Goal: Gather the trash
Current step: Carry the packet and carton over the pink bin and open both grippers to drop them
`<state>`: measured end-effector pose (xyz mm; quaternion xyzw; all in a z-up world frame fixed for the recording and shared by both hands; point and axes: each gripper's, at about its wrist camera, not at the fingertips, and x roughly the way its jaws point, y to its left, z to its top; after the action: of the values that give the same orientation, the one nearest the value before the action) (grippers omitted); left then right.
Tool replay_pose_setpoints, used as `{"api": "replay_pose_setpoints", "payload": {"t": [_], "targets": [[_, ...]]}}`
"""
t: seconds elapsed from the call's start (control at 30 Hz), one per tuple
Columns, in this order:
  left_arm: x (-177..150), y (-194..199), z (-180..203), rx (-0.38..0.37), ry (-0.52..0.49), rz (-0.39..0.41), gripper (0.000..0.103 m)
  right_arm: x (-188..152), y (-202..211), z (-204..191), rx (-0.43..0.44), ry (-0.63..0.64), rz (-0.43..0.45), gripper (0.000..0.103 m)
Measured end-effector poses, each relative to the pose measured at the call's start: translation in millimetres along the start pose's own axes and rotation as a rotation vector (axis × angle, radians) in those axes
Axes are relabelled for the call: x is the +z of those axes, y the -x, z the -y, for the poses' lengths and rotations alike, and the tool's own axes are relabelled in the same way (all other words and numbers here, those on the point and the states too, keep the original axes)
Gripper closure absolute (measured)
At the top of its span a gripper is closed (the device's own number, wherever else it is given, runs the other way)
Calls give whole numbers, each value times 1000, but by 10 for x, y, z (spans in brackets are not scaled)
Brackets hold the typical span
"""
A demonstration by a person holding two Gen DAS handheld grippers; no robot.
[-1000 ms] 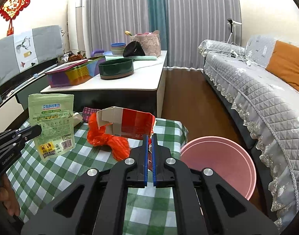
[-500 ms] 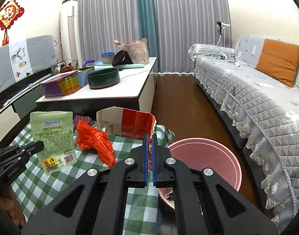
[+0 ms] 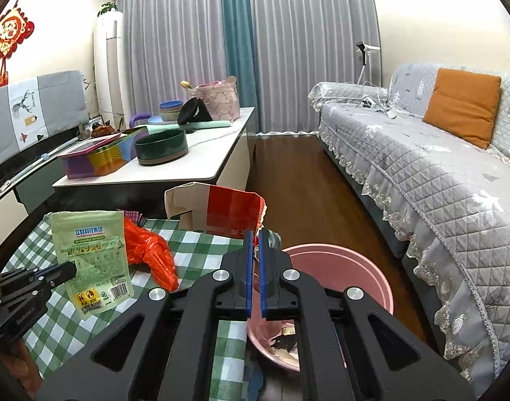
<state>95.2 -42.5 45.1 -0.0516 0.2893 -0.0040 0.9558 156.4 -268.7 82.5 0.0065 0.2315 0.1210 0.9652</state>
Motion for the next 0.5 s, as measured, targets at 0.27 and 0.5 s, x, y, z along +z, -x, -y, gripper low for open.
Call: {"api": "replay_pose_setpoints", "payload": {"t": [0.27,0.5], "targets": [[76,-73,75,-1,-4,0,102,17,-22,107,-19,-21,3,100],[115,-143,183,-5,-13,-4,102,55,-32,179,-32,-38,11,100]]}}
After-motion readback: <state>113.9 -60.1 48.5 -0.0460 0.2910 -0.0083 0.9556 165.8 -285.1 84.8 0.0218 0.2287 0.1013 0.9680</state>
